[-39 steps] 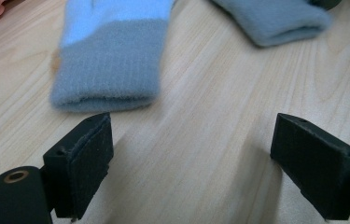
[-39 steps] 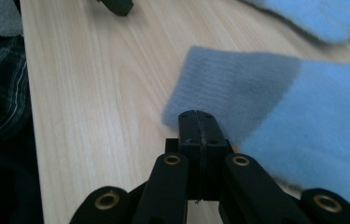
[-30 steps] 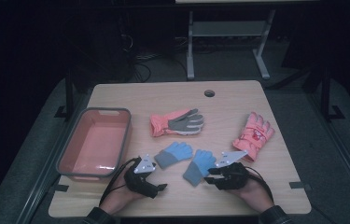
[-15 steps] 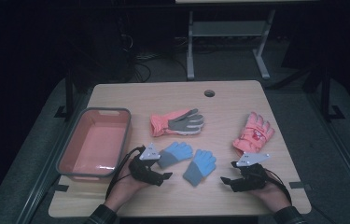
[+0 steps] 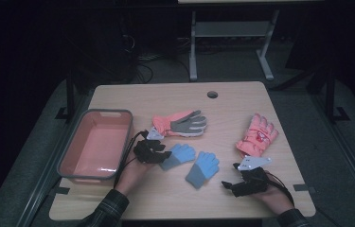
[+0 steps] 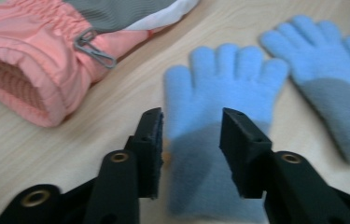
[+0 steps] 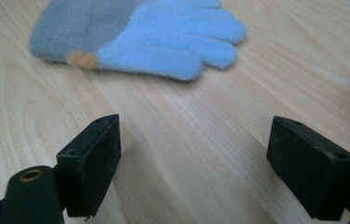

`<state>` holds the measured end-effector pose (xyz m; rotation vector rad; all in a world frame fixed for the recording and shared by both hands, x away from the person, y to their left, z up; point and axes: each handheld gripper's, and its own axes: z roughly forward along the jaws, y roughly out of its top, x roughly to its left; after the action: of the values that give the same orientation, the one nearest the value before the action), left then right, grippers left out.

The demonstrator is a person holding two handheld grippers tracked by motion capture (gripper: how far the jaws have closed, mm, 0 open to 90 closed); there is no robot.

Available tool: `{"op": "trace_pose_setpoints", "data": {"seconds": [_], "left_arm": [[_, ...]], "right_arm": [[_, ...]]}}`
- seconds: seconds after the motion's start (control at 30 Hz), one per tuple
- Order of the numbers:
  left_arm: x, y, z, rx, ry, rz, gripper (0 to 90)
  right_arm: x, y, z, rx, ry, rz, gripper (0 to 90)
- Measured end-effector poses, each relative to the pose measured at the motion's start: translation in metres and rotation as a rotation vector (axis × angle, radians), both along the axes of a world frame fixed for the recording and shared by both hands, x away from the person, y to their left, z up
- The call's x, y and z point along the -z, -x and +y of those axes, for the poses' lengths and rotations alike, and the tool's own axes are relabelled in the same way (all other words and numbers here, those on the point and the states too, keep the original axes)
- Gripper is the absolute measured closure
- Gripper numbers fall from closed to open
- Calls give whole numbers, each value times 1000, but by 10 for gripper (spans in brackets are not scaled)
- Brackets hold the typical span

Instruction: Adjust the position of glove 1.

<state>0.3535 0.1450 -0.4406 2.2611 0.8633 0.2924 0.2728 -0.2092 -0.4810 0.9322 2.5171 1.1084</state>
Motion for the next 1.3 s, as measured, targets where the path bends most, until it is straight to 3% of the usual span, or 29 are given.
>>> {"op": "trace_pose_setpoints", "data": {"seconds": [0.07, 0.5, 0.57, 0.6, 0.7, 0.77, 0.8, 0.87, 0.9, 0.93, 1.0, 1.07, 1.13, 1.3], "left_arm": [[5, -5, 1, -23, -7, 21, 626], [17, -9, 0, -37, -37, 78, 638], [18, -7, -1, -27, -38, 67, 734], [18, -7, -2, -24, -39, 67, 734], [16, -8, -3, -16, -44, 83, 849], [15, -9, -1, -24, -23, 100, 859], [15, -9, 0, -29, -7, 112, 876], [14, -10, 3, -33, 17, 130, 879], [13, -10, 4, -38, 32, 134, 879], [12, -10, 4, -45, 51, 133, 880], [8, -9, 5, -41, 69, 126, 882], [4, -7, 5, -45, 82, 114, 882], [-1, -4, 6, -51, 99, 99, 883], [-9, -3, 8, -50, 136, 81, 884]], "right_arm": [[0, 0, 0, -2, 1, 1, 169], [0, 0, 1, -8, 6, 7, 135], [0, 0, 1, -8, 6, 7, 135], [0, 0, 1, -8, 6, 7, 135], [0, 2, 2, 7, 3, 4, 141], [0, 2, 2, 10, 2, -1, 209], [-4, 3, 2, 14, -3, 14, 365], [-8, 4, 2, 11, -23, 37, 496], [-8, 4, 2, 11, -23, 37, 496], [-10, 4, 3, 7, -27, 38, 562], [-13, 6, 8, -16, -46, 39, 764], [-13, 5, 9, -26, -45, 30, 804], [-14, 2, 17, -46, -58, 39, 900], [-11, -3, 30, -86, -43, 63, 900]]}}
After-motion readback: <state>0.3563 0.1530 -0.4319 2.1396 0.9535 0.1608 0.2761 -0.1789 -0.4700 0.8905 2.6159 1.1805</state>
